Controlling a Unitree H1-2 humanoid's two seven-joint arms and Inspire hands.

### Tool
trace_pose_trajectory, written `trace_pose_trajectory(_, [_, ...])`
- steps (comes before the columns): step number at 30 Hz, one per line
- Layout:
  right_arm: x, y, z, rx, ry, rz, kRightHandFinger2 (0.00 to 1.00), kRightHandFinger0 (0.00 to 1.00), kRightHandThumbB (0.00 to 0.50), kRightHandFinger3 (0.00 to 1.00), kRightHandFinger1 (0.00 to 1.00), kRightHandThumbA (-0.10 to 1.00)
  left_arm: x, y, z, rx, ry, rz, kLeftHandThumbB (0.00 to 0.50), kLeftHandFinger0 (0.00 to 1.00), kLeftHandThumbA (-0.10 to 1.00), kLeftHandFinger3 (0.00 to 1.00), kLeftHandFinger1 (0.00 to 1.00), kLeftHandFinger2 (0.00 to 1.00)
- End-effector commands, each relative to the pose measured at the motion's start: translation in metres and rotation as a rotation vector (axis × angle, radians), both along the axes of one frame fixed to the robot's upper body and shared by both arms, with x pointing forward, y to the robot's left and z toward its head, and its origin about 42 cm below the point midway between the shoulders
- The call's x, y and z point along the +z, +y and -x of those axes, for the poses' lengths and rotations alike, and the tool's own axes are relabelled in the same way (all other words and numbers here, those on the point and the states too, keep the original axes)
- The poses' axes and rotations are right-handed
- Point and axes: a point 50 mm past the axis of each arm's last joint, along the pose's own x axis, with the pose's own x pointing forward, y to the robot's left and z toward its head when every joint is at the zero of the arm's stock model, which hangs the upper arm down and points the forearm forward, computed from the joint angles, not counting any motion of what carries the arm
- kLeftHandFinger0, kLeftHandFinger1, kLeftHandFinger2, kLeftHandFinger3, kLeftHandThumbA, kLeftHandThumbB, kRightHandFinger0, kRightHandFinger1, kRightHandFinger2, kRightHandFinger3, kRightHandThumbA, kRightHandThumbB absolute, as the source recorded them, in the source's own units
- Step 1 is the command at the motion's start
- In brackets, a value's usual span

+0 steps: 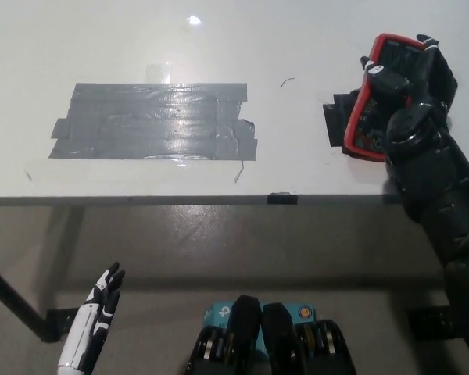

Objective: The robot first picks the multimeter with right hand and then unfolds the black stand on the back of it using left hand

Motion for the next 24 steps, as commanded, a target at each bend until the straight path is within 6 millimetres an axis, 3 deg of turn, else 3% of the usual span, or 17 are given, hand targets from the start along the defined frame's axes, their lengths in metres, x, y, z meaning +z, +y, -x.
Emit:
trace_pose_trajectory(1, [0.034, 0.005, -0.005, 0.032, -0.211, -0.214, 0.25, 0.0, 0.254, 0.29, 0.07, -0.1, 0.012, 0.006, -0.003, -0.007, -0.053, -0.019, 0.258, 1.0, 1.0, 1.0, 1.0, 1.0])
trace_pose_trajectory(3, [0.052, 0.008, -0.005, 0.055, -0.282, -0.323, 0.6, 0.0, 0.229, 0.5, 0.15, -0.1, 0.013, 0.007, -0.004, -0.009, -0.055, -0.021, 0.256, 1.0, 1.0, 1.0, 1.0, 1.0])
trace_pose_trajectory(5, [0.071, 0.011, -0.003, 0.061, -0.34, -0.406, 0.7, 0.0, 0.229, 0.56, 0.22, -0.1, 0.013, 0.007, -0.005, -0.009, -0.056, -0.021, 0.254, 1.0, 1.0, 1.0, 1.0, 1.0])
trace_pose_trajectory(8, [0.093, 0.013, 0.001, 0.092, -0.4, -0.566, 0.7, 0.0, 0.209, 0.6, 0.25, -0.1, 0.012, 0.006, -0.005, -0.008, -0.062, -0.025, 0.245, 1.0, 1.0, 1.0, 1.0, 1.0])
trace_pose_trajectory(10, [0.111, 0.013, 0.007, 0.158, -0.484, -0.693, 0.73, 0.0, 0.198, 0.73, 0.27, -0.1, 0.012, 0.006, -0.004, -0.008, -0.057, -0.02, 0.248, 1.0, 1.0, 1.0, 1.0, 1.0])
trace_pose_trajectory(13, [0.133, 0.016, 0.019, 0.212, -0.568, -0.791, 0.81, 0.0, 0.176, 0.75, 0.36, -0.1, 0.012, 0.007, -0.004, -0.012, -0.062, -0.016, 0.247, 1.0, 1.0, 1.0, 1.0, 1.0])
trace_pose_trajectory(15, [0.145, 0.016, 0.027, 0.283, -0.613, -0.908, 0.82, 0.0, 0.132, 0.77, 0.36, -0.1, 0.013, 0.005, -0.004, -0.013, -0.069, -0.022, 0.244, 1.0, 1.0, 1.0, 1.0, 1.0])
trace_pose_trajectory(18, [0.161, 0.016, 0.039, 0.353, -0.643, -1.074, 0.8, 0.0, 0.122, 0.81, 0.44, -0.1, 0.018, 0.001, -0.003, -0.021, -0.079, -0.017, 0.267, 1.0, 1.0, 1.0, 1.0, 1.0])
trace_pose_trajectory(20, [0.169, 0.016, 0.049, 0.412, -0.653, -1.175, 0.83, 0.0, 0.11, 0.91, 0.45, -0.1, 0.029, -0.006, -0.004, -0.031, -0.107, -0.006, 0.287, 1.0, 1.0, 1.0, 1.0, 1.0])
trace_pose_trajectory(24, [0.17, 0.018, 0.072, 0.571, -0.649, -1.346, 0.86, 0.0, 0.084, 1.0, 0.46, -0.1, 0.061, -0.015, -0.002, -0.061, -0.213, 0.054, 0.275, 1.0, 1.0, 1.0, 1.0, 1.0])
